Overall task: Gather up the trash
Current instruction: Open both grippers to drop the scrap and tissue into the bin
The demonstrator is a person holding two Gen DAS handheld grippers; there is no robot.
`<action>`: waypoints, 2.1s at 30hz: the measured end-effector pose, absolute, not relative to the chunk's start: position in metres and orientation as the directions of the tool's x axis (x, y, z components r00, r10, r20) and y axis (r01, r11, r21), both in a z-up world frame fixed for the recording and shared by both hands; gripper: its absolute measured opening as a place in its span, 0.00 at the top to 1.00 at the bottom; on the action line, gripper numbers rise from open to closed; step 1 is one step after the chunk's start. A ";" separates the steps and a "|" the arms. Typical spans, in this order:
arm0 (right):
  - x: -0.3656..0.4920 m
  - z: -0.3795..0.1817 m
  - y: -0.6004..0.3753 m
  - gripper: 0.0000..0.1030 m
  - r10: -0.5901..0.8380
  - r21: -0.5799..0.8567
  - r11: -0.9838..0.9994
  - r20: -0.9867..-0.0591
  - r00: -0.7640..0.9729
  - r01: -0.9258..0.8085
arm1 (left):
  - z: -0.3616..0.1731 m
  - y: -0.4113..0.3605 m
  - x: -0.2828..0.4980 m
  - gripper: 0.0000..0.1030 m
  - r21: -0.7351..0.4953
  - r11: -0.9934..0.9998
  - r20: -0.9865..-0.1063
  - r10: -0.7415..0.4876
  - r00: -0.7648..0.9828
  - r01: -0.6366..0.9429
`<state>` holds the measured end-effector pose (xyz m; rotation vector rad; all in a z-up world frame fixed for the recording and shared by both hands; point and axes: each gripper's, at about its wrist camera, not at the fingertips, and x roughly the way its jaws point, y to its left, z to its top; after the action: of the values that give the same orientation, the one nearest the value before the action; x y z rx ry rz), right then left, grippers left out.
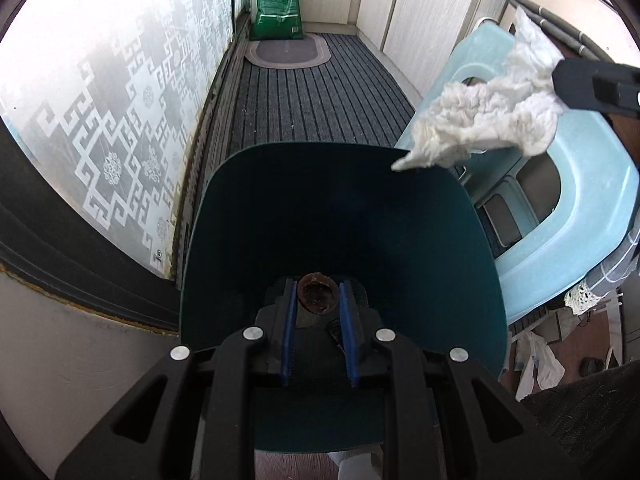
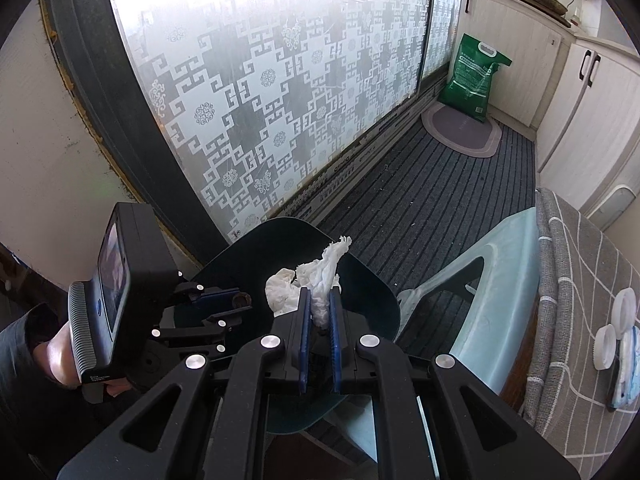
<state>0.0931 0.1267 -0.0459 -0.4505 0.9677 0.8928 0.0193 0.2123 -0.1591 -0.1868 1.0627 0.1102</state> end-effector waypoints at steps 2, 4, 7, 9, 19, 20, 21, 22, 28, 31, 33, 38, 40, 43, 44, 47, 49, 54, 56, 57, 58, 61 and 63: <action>0.094 -0.048 0.128 0.92 0.439 0.048 0.578 -0.860 0.261 -0.815 | -0.165 0.214 0.020 0.78 -0.110 0.978 -0.884 -0.014 0.467 -0.178; 0.095 -0.050 0.131 0.92 0.431 0.045 0.579 -0.865 0.259 -0.814 | -0.171 0.214 0.021 0.78 -0.117 0.977 -0.893 -0.026 0.449 -0.177; 0.096 -0.057 0.137 0.92 0.413 0.039 0.579 -0.876 0.251 -0.815 | -0.179 0.216 0.023 0.78 -0.119 0.976 -0.908 -0.032 0.418 -0.183; 0.095 -0.064 0.142 0.92 0.398 0.037 0.576 -0.885 0.241 -0.817 | -0.182 0.217 0.022 0.78 -0.117 0.975 -0.912 -0.031 0.409 -0.187; 0.091 -0.091 0.157 0.92 0.345 0.028 0.558 -0.917 0.202 -0.829 | -0.175 0.229 0.014 0.72 -0.120 0.971 -0.890 -0.012 0.455 -0.208; 0.090 -0.094 0.158 0.92 0.339 0.027 0.556 -0.920 0.197 -0.831 | -0.172 0.231 0.013 0.73 -0.122 0.970 -0.885 -0.009 0.466 -0.213; 0.090 -0.097 0.158 0.92 0.333 0.027 0.555 -0.923 0.193 -0.832 | -0.169 0.231 0.012 0.73 -0.120 0.969 -0.878 -0.002 0.478 -0.217; 0.090 -0.100 0.159 0.92 0.326 0.026 0.553 -0.926 0.188 -0.833 | -0.165 0.231 0.011 0.75 -0.119 0.968 -0.869 0.006 0.495 -0.221; 0.090 -0.116 0.158 0.92 0.291 0.021 0.549 -0.942 0.168 -0.835 | -0.141 0.235 0.007 0.81 -0.147 0.961 -0.807 0.022 0.590 -0.236; 0.090 -0.124 0.156 0.92 0.273 0.015 0.547 -0.948 0.161 -0.837 | -0.128 0.233 0.003 0.85 -0.149 0.959 -0.776 0.037 0.630 -0.240; 0.089 -0.129 0.154 0.92 0.262 0.014 0.546 -0.953 0.155 -0.837 | -0.120 0.234 0.001 0.86 -0.154 0.958 -0.758 0.043 0.651 -0.242; 0.087 -0.142 0.154 0.92 0.237 0.016 0.542 -0.962 0.134 -0.840 | -0.097 0.232 -0.004 0.88 -0.157 0.956 -0.702 0.068 0.709 -0.247; 0.086 -0.148 0.154 0.92 0.225 0.018 0.537 -0.966 0.123 -0.843 | -0.087 0.232 -0.006 0.88 -0.162 0.955 -0.669 0.079 0.739 -0.248; 0.083 -0.158 0.156 0.92 0.203 0.016 0.529 -0.973 0.109 -0.848 | -0.069 0.227 -0.012 0.89 -0.150 0.957 -0.610 0.109 0.785 -0.250; 0.082 -0.161 0.156 0.92 0.196 0.015 0.527 -0.975 0.104 -0.850 | -0.065 0.226 -0.013 0.89 -0.150 0.958 -0.592 0.111 0.798 -0.245; 0.079 -0.171 0.156 0.91 0.173 0.014 0.518 -0.981 0.088 -0.855 | -0.051 0.221 -0.018 0.89 -0.154 0.961 -0.543 0.113 0.832 -0.231; 0.078 -0.177 0.155 0.91 0.158 0.013 0.516 -0.984 0.080 -0.857 | -0.041 0.218 -0.022 0.89 -0.159 0.960 -0.509 0.119 0.853 -0.229; 0.074 -0.186 0.152 0.77 0.129 0.013 0.510 -0.990 0.061 -0.860 | -0.015 0.214 -0.033 0.89 -0.194 0.959 -0.429 0.106 0.897 -0.206; 0.072 -0.185 0.151 0.64 0.131 0.011 0.509 -0.989 0.065 -0.861 | -0.008 0.209 -0.037 0.89 -0.203 0.957 -0.409 0.109 0.906 -0.207; 0.072 -0.185 0.150 0.63 0.133 0.009 0.509 -0.989 0.069 -0.861 | -0.005 0.208 -0.037 0.89 -0.206 0.956 -0.401 0.112 0.909 -0.208; 0.072 -0.184 0.149 0.63 0.137 0.009 0.508 -0.988 0.071 -0.861 | -0.003 0.207 -0.037 0.88 -0.206 0.956 -0.395 0.115 0.911 -0.210; 0.069 -0.179 0.148 0.63 0.164 0.015 0.499 -0.983 0.078 -0.866 | 0.003 0.202 -0.041 0.80 -0.200 0.956 -0.367 0.128 0.921 -0.213; 0.067 -0.172 0.148 0.63 0.189 0.022 0.491 -0.979 0.081 -0.871 | 0.007 0.199 -0.042 0.73 -0.194 0.958 -0.357 0.132 0.925 -0.212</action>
<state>0.0669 0.1476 -0.1724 -0.7011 1.2393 0.8970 -0.0415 0.1986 0.0072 -0.2325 0.3486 0.1778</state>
